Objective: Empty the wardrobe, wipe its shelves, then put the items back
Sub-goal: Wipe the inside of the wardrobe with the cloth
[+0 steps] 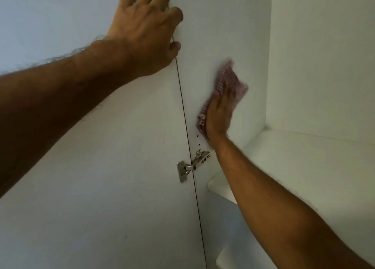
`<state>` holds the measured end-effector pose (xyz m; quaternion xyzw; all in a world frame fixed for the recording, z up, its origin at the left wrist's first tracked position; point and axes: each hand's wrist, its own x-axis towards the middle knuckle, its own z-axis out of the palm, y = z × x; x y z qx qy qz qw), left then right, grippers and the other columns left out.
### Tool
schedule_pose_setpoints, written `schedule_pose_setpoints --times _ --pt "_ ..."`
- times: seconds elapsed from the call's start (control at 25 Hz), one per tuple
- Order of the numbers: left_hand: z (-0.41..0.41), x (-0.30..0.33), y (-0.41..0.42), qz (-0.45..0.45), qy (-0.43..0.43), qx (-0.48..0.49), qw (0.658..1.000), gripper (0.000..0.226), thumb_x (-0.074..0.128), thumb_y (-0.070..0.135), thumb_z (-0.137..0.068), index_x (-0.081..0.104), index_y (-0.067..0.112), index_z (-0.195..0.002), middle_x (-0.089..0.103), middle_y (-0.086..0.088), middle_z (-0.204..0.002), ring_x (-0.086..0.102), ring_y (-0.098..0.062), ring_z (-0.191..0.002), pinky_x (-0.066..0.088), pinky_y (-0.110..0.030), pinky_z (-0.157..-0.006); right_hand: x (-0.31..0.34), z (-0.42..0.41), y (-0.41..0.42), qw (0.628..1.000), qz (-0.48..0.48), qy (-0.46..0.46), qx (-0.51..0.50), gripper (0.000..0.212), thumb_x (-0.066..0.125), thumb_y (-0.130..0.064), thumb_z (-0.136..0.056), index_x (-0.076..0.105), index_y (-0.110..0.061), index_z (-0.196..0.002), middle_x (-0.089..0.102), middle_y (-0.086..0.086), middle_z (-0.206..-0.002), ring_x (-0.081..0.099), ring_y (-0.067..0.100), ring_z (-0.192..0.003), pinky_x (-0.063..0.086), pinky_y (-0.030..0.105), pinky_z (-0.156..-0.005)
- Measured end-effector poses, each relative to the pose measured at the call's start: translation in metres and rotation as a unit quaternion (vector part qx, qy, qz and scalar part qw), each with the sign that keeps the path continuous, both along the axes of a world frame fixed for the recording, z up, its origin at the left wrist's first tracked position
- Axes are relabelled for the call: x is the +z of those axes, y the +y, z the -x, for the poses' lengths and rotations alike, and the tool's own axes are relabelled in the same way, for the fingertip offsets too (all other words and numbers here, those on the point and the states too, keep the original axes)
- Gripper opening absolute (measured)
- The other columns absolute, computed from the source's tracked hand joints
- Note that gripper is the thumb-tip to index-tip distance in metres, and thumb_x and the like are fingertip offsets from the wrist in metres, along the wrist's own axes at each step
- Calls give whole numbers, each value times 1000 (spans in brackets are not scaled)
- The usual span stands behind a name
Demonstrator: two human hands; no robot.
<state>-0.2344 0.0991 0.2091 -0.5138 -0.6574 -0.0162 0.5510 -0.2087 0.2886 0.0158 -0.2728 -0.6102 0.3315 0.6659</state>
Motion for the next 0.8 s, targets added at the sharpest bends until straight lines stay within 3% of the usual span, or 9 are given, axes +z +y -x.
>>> schedule_pose_setpoints --times 0.08,0.16,0.28,0.36,0.44,0.52,0.6,0.68,0.8 --pt "4 -6 -12 8 -11 3 1000 60 51 41 -100 38 14 -151 23 -19 -163 14 -35 -153 13 -54 -123 -60 -7 14 979 195 4 67 54 28 -36 -108 23 -18 -158 22 7 -164 26 25 -148 10 32 -119" --pt "8 -11 -15 25 -2 20 999 62 52 42 -99 37 14 -152 16 -18 -165 7 -34 -154 9 -53 -125 -115 -6 6 936 318 46 142 54 29 -41 -105 29 -22 -155 39 12 -155 44 30 -135 30 45 -117" --pt "12 -12 -16 47 -1 29 998 63 54 45 -97 39 17 -151 9 -19 -166 1 -35 -155 4 -52 -125 -132 -3 -19 904 375 127 163 43 30 -33 -106 43 -13 -141 58 15 -128 59 28 -112 49 48 -101" --pt "13 -12 -16 59 -4 34 998 63 54 47 -97 39 20 -151 5 -19 -167 -3 -35 -155 1 -53 -125 -112 -6 -22 877 412 175 173 44 29 -36 -106 45 -13 -140 59 15 -131 59 29 -113 49 50 -102" --pt "15 -12 -15 69 0 52 996 64 53 50 -96 36 23 -152 0 -18 -167 -6 -36 -154 0 -53 -125 -83 -12 -21 889 388 175 169 49 28 -39 -107 36 -21 -151 45 11 -150 48 30 -132 35 48 -114" --pt "15 -14 -13 74 6 69 995 66 52 51 -96 33 24 -153 -4 -17 -167 -9 -36 -154 -2 -54 -124 -44 -15 -30 947 252 123 154 49 29 -34 -109 25 -21 -157 30 4 -159 29 25 -145 17 31 -114" --pt "12 -17 -12 74 2 77 994 67 53 51 -96 32 22 -153 -5 -18 -167 -10 -37 -154 -2 -55 -124 -13 -10 -37 987 67 61 130 50 31 -33 -109 26 -21 -157 28 3 -161 26 17 -146 19 25 -113" --pt "11 -18 -13 71 4 76 995 70 55 51 -95 31 20 -153 -6 -19 -167 -10 -38 -153 -2 -56 -124 -6 -2 -31 995 -38 8 93 51 32 -37 -107 28 -22 -156 28 3 -162 26 15 -147 20 30 -120" --pt "13 -16 -16 79 6 73 994 72 57 52 -94 30 22 -153 -7 -18 -167 -11 -37 -154 -3 -55 -124 -44 -4 -15 985 131 52 97 49 32 -39 -106 32 -26 -154 35 3 -158 34 24 -145 25 46 -122"
